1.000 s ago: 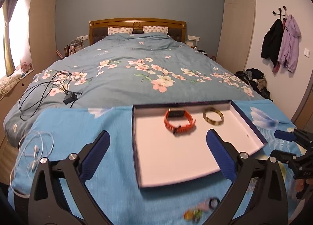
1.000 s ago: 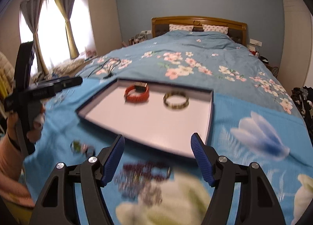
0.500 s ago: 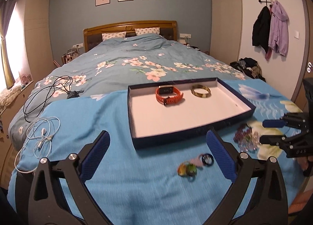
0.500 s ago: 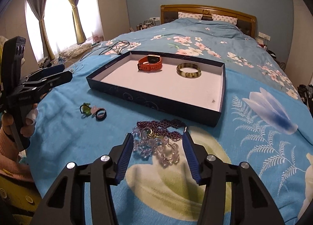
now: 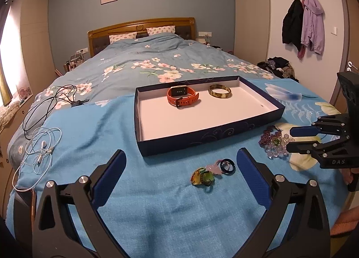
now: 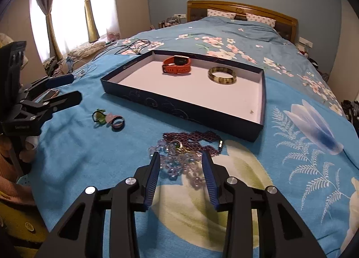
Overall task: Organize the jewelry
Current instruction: 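Grasp the clear crystal bead strand with the right gripper and lift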
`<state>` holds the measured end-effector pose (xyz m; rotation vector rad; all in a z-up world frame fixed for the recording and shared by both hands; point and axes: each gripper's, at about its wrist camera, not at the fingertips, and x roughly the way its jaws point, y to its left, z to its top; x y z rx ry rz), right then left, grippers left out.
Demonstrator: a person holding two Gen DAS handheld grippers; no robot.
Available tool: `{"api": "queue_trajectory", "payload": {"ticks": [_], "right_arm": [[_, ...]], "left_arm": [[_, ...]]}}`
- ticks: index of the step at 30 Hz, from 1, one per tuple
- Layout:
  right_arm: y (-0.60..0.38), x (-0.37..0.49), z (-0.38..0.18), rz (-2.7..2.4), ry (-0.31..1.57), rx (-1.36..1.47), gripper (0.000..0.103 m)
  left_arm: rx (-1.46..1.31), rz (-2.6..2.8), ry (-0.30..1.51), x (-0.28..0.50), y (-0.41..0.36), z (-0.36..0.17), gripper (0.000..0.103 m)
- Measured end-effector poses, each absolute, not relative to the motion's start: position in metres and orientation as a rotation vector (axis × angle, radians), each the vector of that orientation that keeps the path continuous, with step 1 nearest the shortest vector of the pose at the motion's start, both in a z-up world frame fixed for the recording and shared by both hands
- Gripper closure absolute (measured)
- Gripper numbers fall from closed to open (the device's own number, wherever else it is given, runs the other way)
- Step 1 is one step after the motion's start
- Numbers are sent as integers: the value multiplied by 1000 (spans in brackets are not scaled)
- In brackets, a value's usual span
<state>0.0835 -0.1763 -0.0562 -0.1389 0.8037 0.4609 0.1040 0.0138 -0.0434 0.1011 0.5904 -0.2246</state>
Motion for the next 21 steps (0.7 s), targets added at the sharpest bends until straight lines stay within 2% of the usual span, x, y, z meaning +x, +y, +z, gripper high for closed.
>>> {"api": "queue_trajectory", "payload": {"ticks": [9,11,13,21], "right_arm": [[-176,92,-64,452,859,-150,66],[-175,91,-64,452,858,-158,75],[-175,89,-65,470,865,-147,93],[-186,84,-55,495,832,-61,95]], "left_arm": [[118,-239,597,104,11,-45,6],[119,-238,599,104,11,-45,6],[115,-240,602,105,11,-46,6],[110,-248,606,105,12,-46,6]]}}
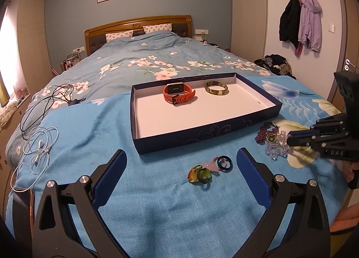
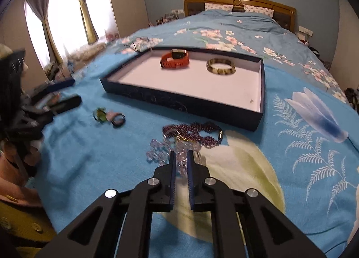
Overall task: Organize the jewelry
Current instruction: 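Grasp the clear crystal bead strand with the right gripper and lift, then grasp the pink charm with the left gripper while the right holds the crystal strand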
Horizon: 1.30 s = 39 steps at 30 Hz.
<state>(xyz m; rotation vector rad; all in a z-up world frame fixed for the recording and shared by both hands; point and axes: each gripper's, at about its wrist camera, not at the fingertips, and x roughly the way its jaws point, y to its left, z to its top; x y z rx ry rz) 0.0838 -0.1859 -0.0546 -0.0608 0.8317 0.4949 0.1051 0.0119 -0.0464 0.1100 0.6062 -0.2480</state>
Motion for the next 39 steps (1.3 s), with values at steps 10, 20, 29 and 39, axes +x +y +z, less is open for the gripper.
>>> {"api": "queue_trajectory", "payload": {"ticks": [10,20,29,39], "right_arm": [[-197,70,-9,540,694,38,95],[-195,67,-5,566,689,41,95],[-188,68,-14,590,717,53,95],[-189,67,-16,598,718,72,95]], "left_arm": [[127,-309,634,103,5,-51,16],[139,-372,691,100,1,-62,37],[110,-403,724,107,1,-66,58],[155,-465,708,105,-20,-64,61]]}}
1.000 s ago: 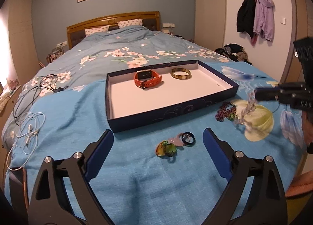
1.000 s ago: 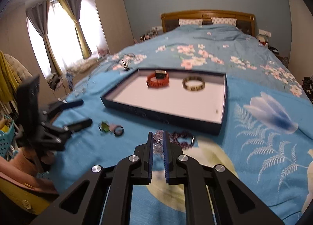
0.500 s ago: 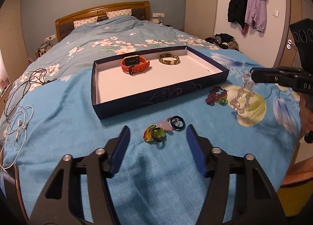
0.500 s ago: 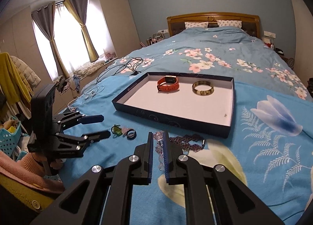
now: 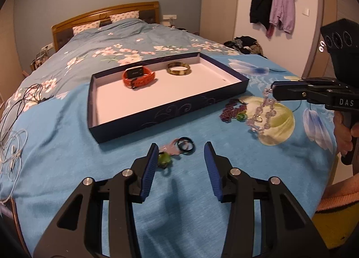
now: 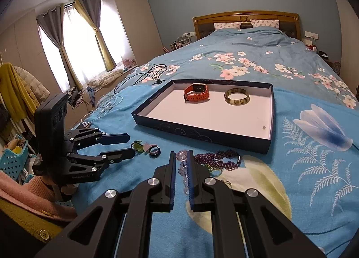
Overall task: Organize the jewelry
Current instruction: 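Grasp the pink charm with the left gripper while the right holds the crystal strand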
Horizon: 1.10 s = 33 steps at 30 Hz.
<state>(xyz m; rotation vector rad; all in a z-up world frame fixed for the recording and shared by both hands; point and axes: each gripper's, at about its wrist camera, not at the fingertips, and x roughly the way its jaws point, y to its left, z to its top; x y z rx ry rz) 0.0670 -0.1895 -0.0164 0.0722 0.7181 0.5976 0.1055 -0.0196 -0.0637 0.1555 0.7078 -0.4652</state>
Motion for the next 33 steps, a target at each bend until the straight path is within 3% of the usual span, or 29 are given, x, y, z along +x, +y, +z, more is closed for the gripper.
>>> {"api": "queue_trajectory", "payload": {"ticks": [23,33], "right_arm": [[-185,70,-46,632,808,86,95],[-158,83,-41,681,796,51,84]], "left_arm": [[171,-502,840,146,-32,-83,64],[182,-457,846,145,-15,-84,64]]}}
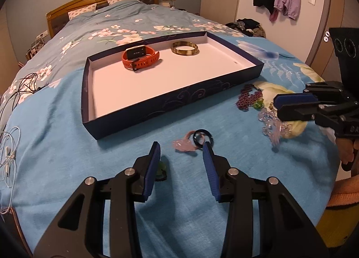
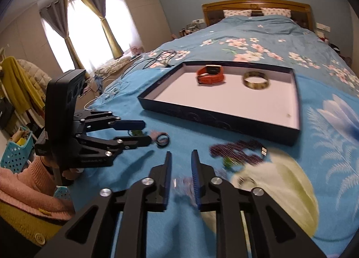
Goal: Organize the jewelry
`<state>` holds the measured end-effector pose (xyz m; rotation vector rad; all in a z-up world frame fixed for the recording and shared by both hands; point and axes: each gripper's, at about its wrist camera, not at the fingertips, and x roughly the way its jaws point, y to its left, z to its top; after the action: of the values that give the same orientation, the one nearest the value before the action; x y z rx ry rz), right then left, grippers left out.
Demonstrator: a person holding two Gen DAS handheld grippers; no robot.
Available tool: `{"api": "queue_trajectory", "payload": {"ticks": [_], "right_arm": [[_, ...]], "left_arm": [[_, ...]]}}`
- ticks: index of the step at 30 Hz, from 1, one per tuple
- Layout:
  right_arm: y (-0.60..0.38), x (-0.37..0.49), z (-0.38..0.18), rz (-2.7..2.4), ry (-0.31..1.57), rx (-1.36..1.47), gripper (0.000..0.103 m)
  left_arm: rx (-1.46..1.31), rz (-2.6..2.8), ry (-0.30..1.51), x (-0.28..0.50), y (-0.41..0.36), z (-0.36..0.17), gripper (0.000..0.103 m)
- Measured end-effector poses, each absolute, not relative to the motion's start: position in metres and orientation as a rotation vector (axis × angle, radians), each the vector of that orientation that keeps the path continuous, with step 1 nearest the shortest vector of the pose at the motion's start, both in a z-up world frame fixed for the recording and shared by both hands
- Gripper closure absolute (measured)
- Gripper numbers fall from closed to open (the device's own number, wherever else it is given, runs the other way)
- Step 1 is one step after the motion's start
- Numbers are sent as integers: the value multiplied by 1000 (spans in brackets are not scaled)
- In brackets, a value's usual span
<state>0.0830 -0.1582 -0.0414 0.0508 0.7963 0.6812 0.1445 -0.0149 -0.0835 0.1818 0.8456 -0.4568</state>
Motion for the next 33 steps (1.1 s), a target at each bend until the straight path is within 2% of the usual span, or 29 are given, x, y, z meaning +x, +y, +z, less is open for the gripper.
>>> {"api": "queue_trajectory", "payload": {"ticks": [6,8,22,27,30,33], "right_arm": [[-142,89,-47,703,815,46,81],[-140,92,-49,694,824,44,80],[-93,121,-65,707,908,-106,80],[-103,121,-62,651,891,-100,80],[-127,112,-52,622,856,-56,77],[-155,97,-47,569,844,-31,68]], "left_arm": [[213,-478,868,154,-21,-88,65],[218,-494,873,154,-24,-89,79],[238,-504,856,138,-25,-86,79],[214,-489,847,133,-17,-82,79],[190,-476,839,132,-11,-80,79],[160,-475,823,130,-5,-76,79]]}}
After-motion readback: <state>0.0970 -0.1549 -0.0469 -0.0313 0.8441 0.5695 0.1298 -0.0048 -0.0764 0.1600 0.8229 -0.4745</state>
